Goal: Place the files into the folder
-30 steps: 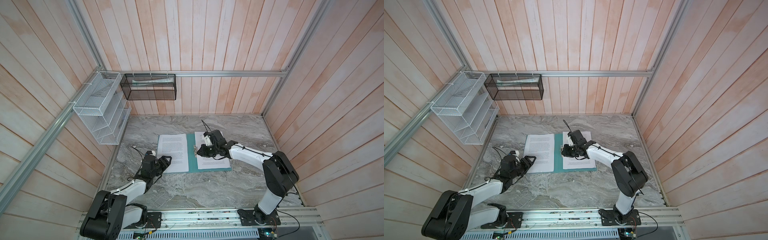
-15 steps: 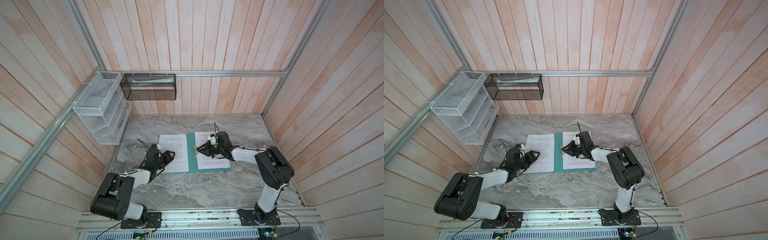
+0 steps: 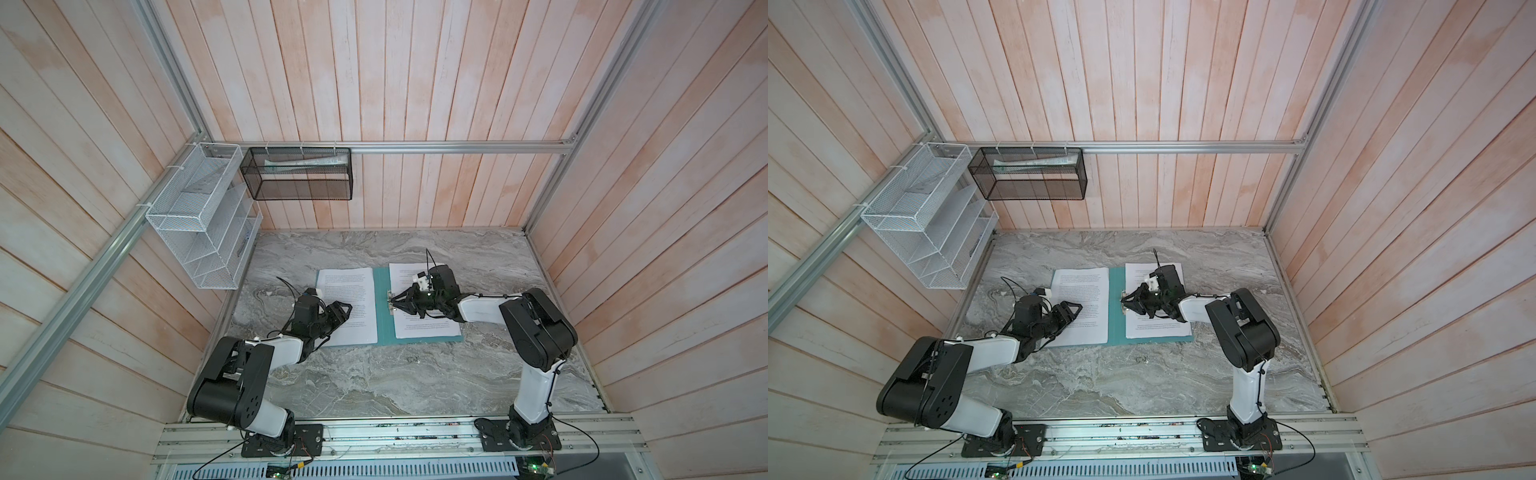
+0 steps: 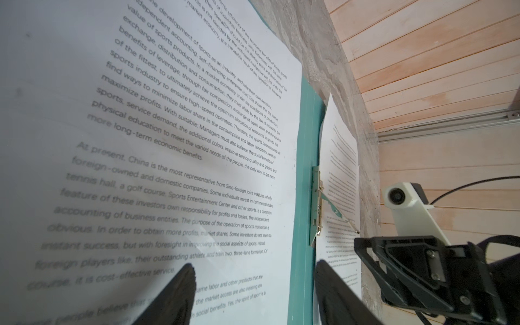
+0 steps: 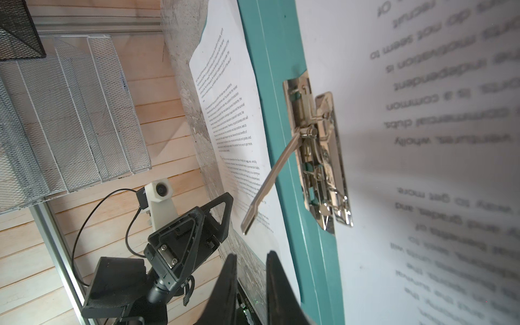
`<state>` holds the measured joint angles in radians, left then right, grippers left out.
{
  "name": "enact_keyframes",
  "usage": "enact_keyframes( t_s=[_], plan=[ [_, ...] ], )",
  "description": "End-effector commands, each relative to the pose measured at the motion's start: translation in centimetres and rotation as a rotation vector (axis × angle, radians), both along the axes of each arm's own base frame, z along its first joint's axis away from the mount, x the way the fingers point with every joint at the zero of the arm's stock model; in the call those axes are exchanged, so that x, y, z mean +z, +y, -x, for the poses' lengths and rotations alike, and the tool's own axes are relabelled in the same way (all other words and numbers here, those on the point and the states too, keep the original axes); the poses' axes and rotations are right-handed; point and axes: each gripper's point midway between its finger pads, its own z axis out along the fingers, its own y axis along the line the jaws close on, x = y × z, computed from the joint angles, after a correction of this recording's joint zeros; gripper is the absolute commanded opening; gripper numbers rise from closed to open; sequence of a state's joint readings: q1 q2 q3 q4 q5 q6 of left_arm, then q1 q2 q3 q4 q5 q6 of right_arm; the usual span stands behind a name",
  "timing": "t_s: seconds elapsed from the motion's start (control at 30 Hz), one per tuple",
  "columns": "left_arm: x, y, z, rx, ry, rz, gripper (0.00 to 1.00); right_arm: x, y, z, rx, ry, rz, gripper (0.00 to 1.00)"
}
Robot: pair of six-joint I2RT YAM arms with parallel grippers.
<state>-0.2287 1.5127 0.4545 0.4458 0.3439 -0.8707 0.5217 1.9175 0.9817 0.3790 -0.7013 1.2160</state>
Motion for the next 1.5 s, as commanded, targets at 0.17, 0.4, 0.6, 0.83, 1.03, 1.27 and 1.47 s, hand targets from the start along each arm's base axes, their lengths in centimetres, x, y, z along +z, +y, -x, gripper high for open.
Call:
enact_keyframes(
  t_s=[0.17, 0.4, 0.6, 0.83, 1.03, 1.27, 1.47],
  plan=[
    [0.1, -0.4, -0.3, -0.026, -0.024, -0.002, 0.69, 0.4, 0.8, -1.3, -0.003, -0.017, -0.033, 0.18],
    [-0.1, -0.5, -0.3, -0.027, -0.019, 0.000, 0.69, -0.2, 1.2, -1.7, 0.004, -0.006, -0.035, 0.18],
    [-0.4, -0.4, -0.2, -0.026, -0.011, 0.000, 0.69, -0.4, 1.4, -1.9, 0.011, -0.006, -0.035, 0.16],
    [-0.6, -0.4, 0.0, -0.024, -0.005, 0.001, 0.69, -0.5, 1.6, -1.9, 0.017, -0.006, -0.030, 0.14],
    [-0.8, -0.4, 0.1, -0.025, -0.002, 0.002, 0.69, -0.7, 1.7, -1.9, 0.021, -0.005, -0.026, 0.14],
    [-1.0, -0.4, 0.1, -0.021, 0.001, 0.000, 0.69, -1.0, 1.7, -1.8, 0.023, 0.000, -0.022, 0.12],
    [-1.2, -0.3, 0.3, -0.020, 0.009, 0.003, 0.69, -1.2, 1.9, -1.4, 0.031, 0.011, -0.022, 0.13]
  ],
)
